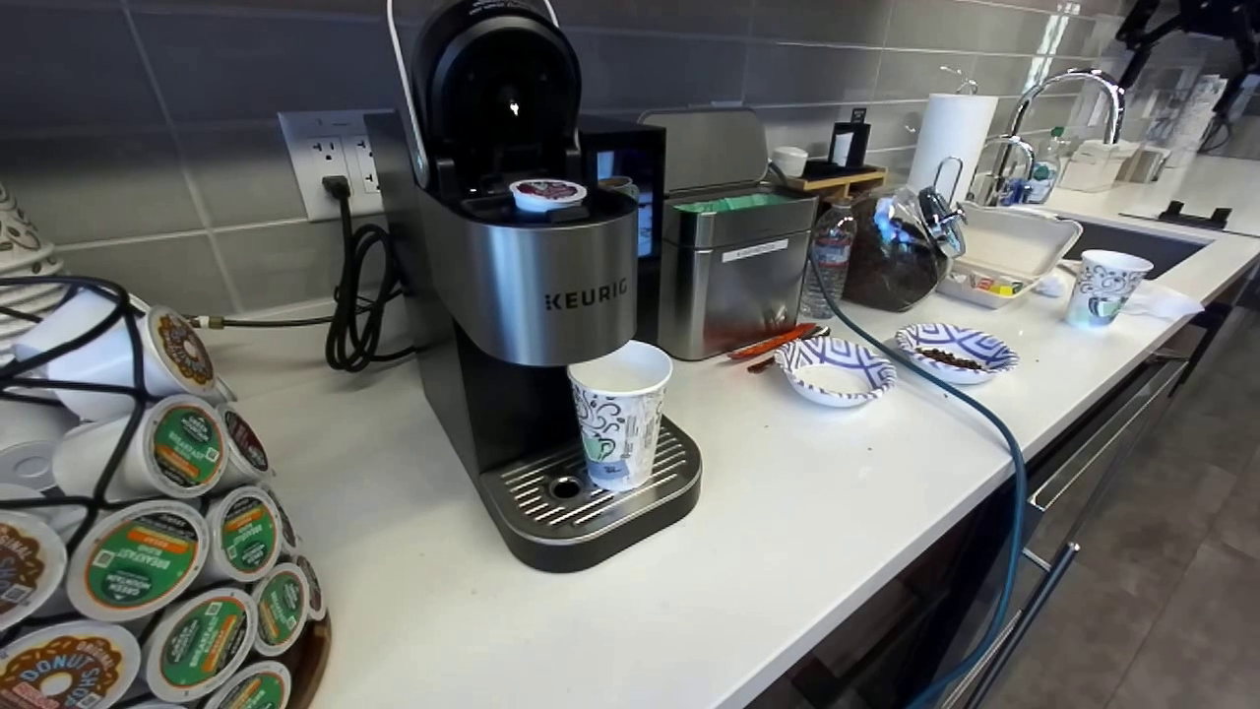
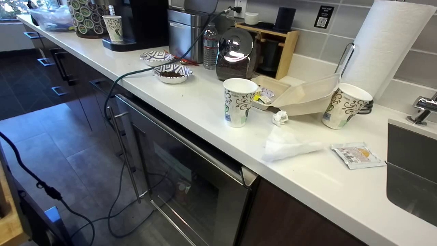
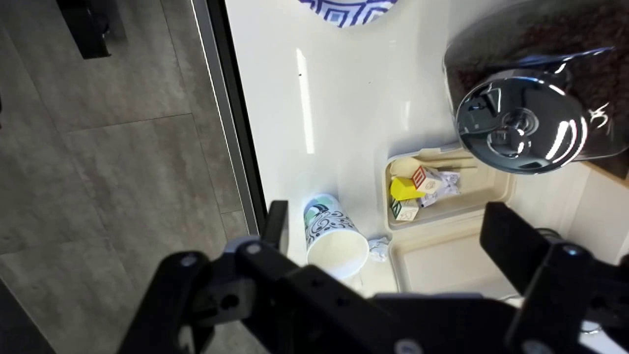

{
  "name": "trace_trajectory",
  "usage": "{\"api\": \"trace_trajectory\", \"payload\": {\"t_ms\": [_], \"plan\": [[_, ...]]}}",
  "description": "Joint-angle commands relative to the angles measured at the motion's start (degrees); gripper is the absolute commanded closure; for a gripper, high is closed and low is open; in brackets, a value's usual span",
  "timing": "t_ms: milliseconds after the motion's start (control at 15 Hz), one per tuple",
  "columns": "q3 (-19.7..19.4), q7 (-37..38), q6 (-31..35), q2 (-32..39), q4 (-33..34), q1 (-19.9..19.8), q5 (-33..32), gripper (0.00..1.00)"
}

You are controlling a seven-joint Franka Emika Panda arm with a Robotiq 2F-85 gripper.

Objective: Move the cup and the bottle to the right

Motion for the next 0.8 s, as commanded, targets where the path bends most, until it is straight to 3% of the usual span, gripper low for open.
{"api": "trace_trajectory", "payload": {"t_ms": [0, 133, 200, 467, 733], "plan": [[1.4, -1.4, -0.4, -0.8, -0.2, -1.5, 0.6, 0.00], [1.5, -2.3, -0.4, -1.4, -0.8, -1.6, 0.7, 0.00], [1.1, -10.2, -0.3, -0.8, -1.8, -0.3, 4.2, 0.00], [2.5, -20.1, 0.7, -0.8, -6.5, 0.4, 10.2, 0.00], [3.3, -32.4, -1.3, 0.3, -6.0, 1.0, 15.3, 0.00]]}}
